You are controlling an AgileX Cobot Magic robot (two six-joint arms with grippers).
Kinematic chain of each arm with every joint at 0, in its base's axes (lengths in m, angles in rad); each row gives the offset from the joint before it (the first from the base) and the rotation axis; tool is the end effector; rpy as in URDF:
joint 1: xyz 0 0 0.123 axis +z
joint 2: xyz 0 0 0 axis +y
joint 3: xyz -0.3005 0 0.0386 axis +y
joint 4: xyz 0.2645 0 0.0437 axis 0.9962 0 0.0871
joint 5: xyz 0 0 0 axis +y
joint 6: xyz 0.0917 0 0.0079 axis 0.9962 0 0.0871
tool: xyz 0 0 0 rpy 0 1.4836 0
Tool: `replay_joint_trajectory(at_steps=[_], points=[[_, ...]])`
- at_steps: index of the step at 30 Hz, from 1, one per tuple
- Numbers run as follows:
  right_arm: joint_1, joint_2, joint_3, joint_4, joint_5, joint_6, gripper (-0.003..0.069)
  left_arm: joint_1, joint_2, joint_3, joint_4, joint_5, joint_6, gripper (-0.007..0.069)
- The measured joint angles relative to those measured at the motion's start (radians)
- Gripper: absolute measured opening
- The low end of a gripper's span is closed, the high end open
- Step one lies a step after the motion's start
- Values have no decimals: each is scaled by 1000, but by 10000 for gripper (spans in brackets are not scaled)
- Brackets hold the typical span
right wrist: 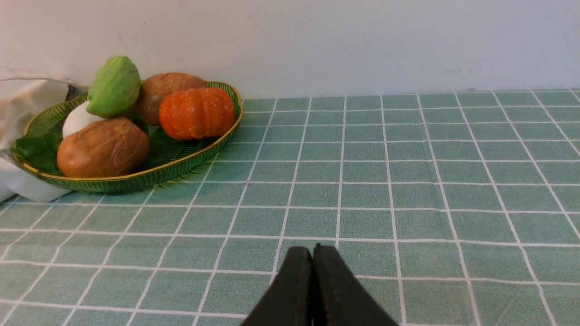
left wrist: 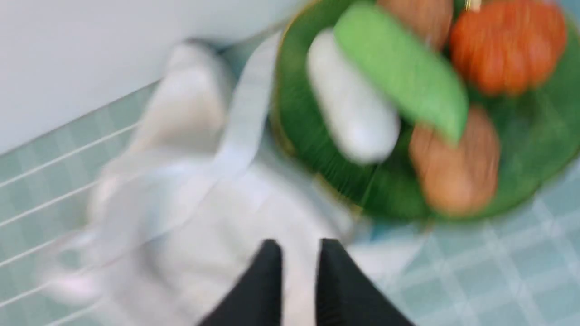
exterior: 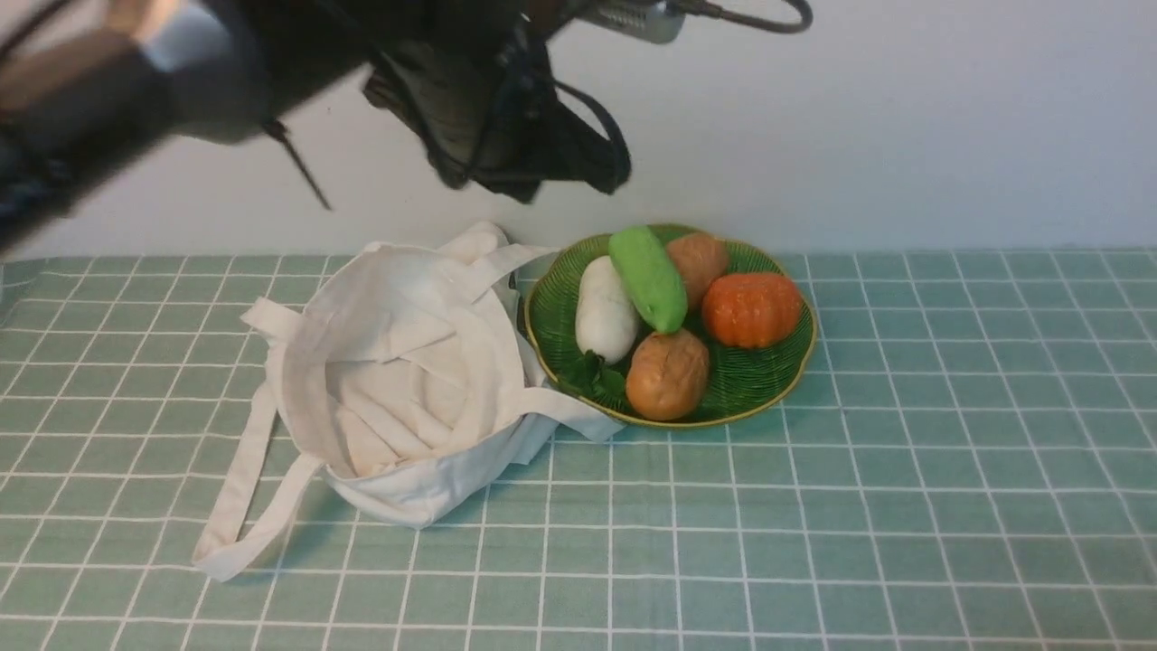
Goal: Take vegetables from cloth bag on blue coffee tablecloth place on plate.
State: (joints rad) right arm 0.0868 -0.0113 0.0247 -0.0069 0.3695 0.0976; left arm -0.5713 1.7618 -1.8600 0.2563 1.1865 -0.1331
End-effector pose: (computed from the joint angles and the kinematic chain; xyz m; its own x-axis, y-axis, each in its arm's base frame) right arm 0.0520 0.0043 0.1714 -0.2968 0.0656 -0.9527 -0.0575 0.9946 0.0864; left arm 0.3506 -0.1997 0.4053 -0.7172 0.4204 -0.5557 0.3920 0.9028 0.1770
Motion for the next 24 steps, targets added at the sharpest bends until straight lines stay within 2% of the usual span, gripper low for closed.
replay_joint_trajectory(at_steps=[2,6,12,18,20,24], points=[[0,0,0,0,0,0,-15,0,-57,5,21,41,31,11],[0,0,0,0,0,0,-15,0,-173,68,34,48,50,-5],[0,0,0,0,0,0,-15,0,-440,409,-61,30,52,-5],[0,0,0,0,0,0,-15,0,-774,860,-206,-284,71,-5],[0,0,0,0,0,0,-15,0,-888,1024,-208,-407,78,-5],[0,0,0,0,0,0,-15,0,-1048,1236,-218,-551,84,-5]])
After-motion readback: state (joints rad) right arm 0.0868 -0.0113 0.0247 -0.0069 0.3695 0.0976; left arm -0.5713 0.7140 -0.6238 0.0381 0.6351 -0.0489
